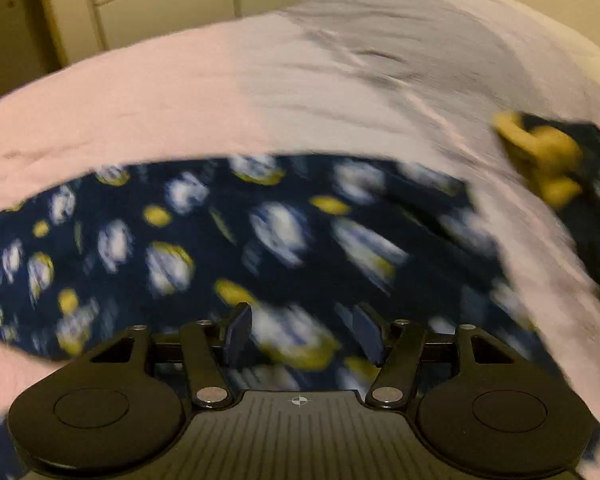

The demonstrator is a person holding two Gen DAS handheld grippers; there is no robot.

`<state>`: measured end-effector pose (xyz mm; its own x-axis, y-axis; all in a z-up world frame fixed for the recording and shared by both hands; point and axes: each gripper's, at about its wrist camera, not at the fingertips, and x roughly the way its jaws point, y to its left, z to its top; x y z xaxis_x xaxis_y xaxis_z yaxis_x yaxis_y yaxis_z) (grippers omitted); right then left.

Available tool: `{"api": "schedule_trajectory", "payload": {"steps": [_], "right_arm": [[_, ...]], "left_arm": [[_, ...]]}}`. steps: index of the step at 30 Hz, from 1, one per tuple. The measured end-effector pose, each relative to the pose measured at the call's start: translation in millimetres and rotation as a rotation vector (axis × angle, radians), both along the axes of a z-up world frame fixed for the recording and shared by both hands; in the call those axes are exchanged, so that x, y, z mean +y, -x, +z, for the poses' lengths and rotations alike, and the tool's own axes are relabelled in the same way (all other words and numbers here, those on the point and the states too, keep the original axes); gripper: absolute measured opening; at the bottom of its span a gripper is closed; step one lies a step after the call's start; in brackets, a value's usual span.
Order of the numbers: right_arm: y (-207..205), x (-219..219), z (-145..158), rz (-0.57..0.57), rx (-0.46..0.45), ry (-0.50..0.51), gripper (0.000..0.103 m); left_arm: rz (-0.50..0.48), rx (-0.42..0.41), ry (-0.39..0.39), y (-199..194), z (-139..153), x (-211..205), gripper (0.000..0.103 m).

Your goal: Fold clothes

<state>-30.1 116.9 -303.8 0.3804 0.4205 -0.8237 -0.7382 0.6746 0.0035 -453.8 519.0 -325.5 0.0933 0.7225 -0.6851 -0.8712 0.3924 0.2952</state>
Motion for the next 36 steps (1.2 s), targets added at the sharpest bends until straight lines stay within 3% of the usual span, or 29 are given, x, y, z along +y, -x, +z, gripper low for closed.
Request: {"api": "schedule_trajectory", "payload": {"steps": [2, 5, 7, 10, 12, 14, 20, 24, 28, 36], "right_arm": [[9, -27, -7, -0.015, 0.003, 0.081, 0.060], [23, -61, -26, -0.034, 0.011, 0.223, 0.060], [32, -82, -33, -0.050, 0.013, 0.280, 0.060], [47, -109, -11, -0.016, 0.002, 0.119, 0.060], [47, -117, -23, 0.011, 0.059, 0.150, 0.060], [45, -124, -43, 0.046, 0.150, 0.251, 0.060], [49, -191, -7, 0.135, 0.227, 0.146, 0.060], [47, -235, 46, 0.259, 0.153, 0.050, 0.060], [38, -271, 95, 0.305, 0.149, -0.015, 0.060], [50, -283, 148, 0.358, 0.180, -0.011, 0.060]], "left_arm": [[-0.020, -0.060, 0.085, 5, 7, -44, 0.021], [-0.083, -0.066, 0.192, 7, 8, -130, 0.021], [-0.074, -0.078, 0.264, 18, 10, -181, 0.021], [-0.044, -0.072, 0.340, 35, 0, -234, 0.021], [0.010, 0.030, 0.395, 40, -22, -259, 0.021], [0.059, 0.062, 0.373, 40, -19, -278, 0.020], [0.100, 0.071, 0.325, -8, 38, -359, 0.018], [0.091, 0.067, 0.296, -51, 83, -431, 0.019], [0.042, 0.052, 0.269, -91, 129, -490, 0.022], [0.070, 0.047, 0.179, -107, 200, -535, 0.038]]}}
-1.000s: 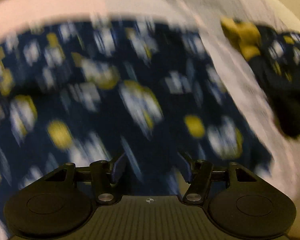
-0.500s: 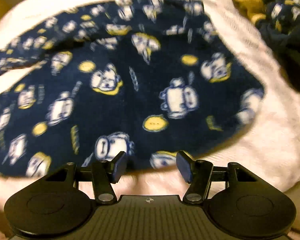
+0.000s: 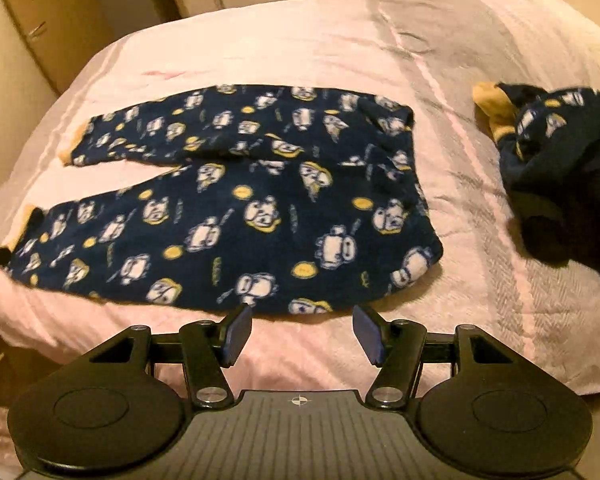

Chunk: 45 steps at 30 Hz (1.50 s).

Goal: Fold clothes
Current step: 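Pull both grippers back from the flattened pants, then move both grippers toward the pants legs near the yellow cuffs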

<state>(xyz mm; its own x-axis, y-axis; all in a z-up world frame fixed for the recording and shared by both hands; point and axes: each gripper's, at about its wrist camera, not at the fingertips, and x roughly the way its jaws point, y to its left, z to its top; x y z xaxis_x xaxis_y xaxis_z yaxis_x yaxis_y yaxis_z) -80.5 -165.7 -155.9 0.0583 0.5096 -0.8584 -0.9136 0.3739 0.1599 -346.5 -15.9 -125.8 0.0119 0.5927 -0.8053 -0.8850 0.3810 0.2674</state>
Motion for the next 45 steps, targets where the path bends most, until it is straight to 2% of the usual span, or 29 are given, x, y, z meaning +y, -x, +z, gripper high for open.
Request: {"api": "schedule_trajectory", "payload": {"steps": [2, 8, 16, 29, 39, 45], "right_arm": [[6, -1, 3, -0.001, -0.001, 0.002, 0.060], [10, 2, -4, -0.038, 0.056, 0.045, 0.060], [17, -6, 16, -0.012, -0.025, 0.007, 0.060], [6, -33, 27, -0.011, -0.017, 0.029, 0.060], [9, -34, 24, -0.011, -0.001, 0.080, 0.060], [8, -23, 19, -0.043, 0.014, 0.094, 0.060]], "left_arm": [[0.015, 0.000, -0.005, 5, 5, -3, 0.042], [0.056, -0.026, 0.002, 24, 10, -11, 0.042], [0.062, -0.043, 0.005, 34, 12, -32, 0.043], [0.062, -0.037, 0.030, 31, 19, -64, 0.043], [0.058, -0.021, 0.068, 29, 18, -61, 0.044], [0.043, -0.038, 0.093, 29, 12, -41, 0.044]]}}
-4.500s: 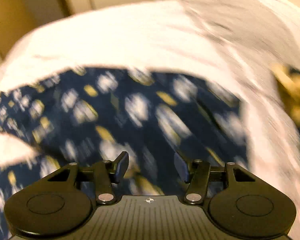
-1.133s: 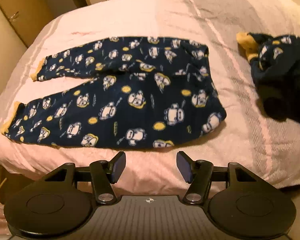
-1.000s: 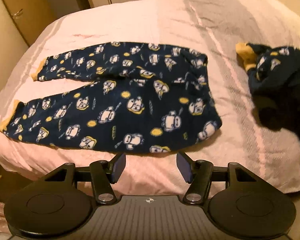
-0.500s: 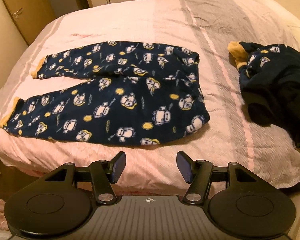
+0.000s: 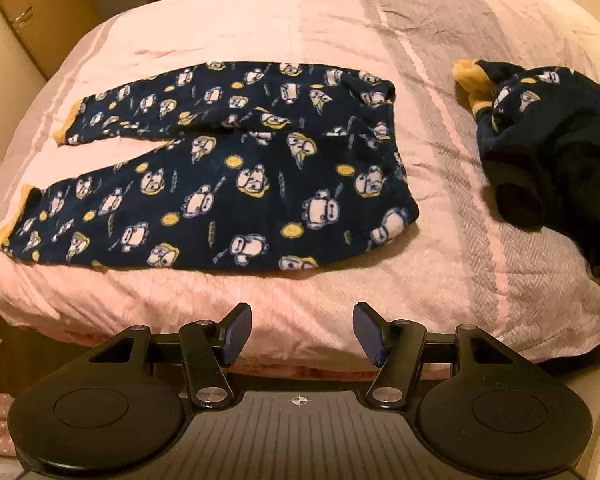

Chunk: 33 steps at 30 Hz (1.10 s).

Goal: Fold clothes
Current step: 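Move both grippers toward the pants legs near the yellow cuffs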

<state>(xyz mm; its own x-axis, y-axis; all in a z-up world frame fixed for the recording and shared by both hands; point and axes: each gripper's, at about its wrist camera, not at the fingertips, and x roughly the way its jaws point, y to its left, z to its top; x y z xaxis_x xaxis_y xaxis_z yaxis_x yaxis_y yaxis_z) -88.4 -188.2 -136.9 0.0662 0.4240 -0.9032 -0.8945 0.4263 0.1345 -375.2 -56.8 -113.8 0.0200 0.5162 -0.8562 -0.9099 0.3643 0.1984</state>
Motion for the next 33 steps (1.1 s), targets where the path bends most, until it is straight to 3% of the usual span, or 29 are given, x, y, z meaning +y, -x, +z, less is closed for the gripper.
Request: {"api": "schedule_trajectory", "payload": {"steps": [6, 11, 19, 26, 33], "right_arm": [[-6, 34, -1, -0.060, 0.001, -0.040, 0.060], [-9, 77, -2, -0.136, 0.003, -0.050, 0.060], [-1, 128, -5, -0.314, -0.002, -0.076, 0.060], [3, 145, -19, -0.426, -0.030, -0.061, 0.060], [-23, 176, -32, -0.381, -0.047, -0.098, 0.060]], "left_arm": [[-0.050, -0.091, -0.024, 7, 3, 46, 0.044], [-0.118, -0.133, -0.040, 14, 10, 113, 0.044], [-0.320, -0.163, -0.087, 10, 21, 227, 0.044], [-0.458, -0.187, -0.008, -6, -9, 290, 0.044], [-0.573, -0.206, 0.062, -39, -54, 333, 0.044]]}}
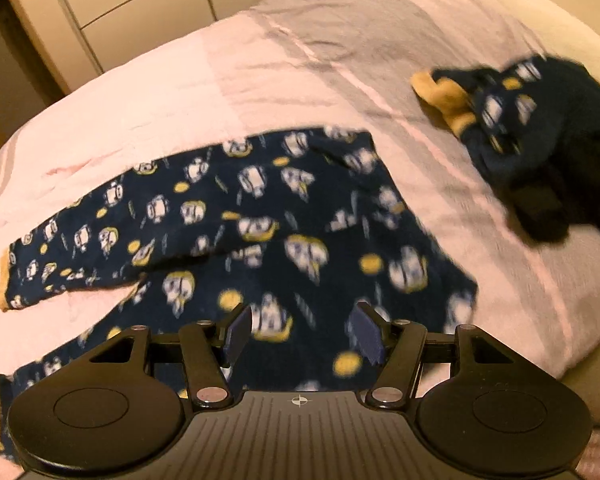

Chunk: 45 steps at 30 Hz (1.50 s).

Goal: Fold clothes
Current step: 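Move both grippers toward the pants legs near the yellow cuffs, then close both grippers on the navy pants legs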

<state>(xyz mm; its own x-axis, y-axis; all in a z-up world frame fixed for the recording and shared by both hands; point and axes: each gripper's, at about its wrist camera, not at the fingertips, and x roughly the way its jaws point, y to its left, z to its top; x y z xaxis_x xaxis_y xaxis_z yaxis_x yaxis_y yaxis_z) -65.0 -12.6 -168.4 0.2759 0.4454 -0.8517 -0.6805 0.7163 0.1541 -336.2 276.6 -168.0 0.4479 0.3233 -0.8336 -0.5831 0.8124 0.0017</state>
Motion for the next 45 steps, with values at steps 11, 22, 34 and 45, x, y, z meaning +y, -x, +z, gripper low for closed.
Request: {"api": "schedule_trajectory", "payload": {"steps": [11, 22, 34, 45], "right_arm": [[-128, 132, -91, 0.333, -0.081, 0.031, 0.060], [-238, 262, -178, 0.678, -0.179, 0.085, 0.060], [-272, 276, -208, 0.678, 0.007, 0.120, 0.003], [-165, 153, -96, 0.663, -0.435, -0.040, 0.002]], "left_arm": [[-0.195, 0.042, -0.061, -118, -100, 88, 0.044], [-0.360, 0.139, -0.200, -205, -183, 209, 0.047], [-0.491, 0.206, -0.068, -207, -215, 249, 0.003], [-0.333, -0.064, -0.237, -80, -98, 134, 0.002]]}}
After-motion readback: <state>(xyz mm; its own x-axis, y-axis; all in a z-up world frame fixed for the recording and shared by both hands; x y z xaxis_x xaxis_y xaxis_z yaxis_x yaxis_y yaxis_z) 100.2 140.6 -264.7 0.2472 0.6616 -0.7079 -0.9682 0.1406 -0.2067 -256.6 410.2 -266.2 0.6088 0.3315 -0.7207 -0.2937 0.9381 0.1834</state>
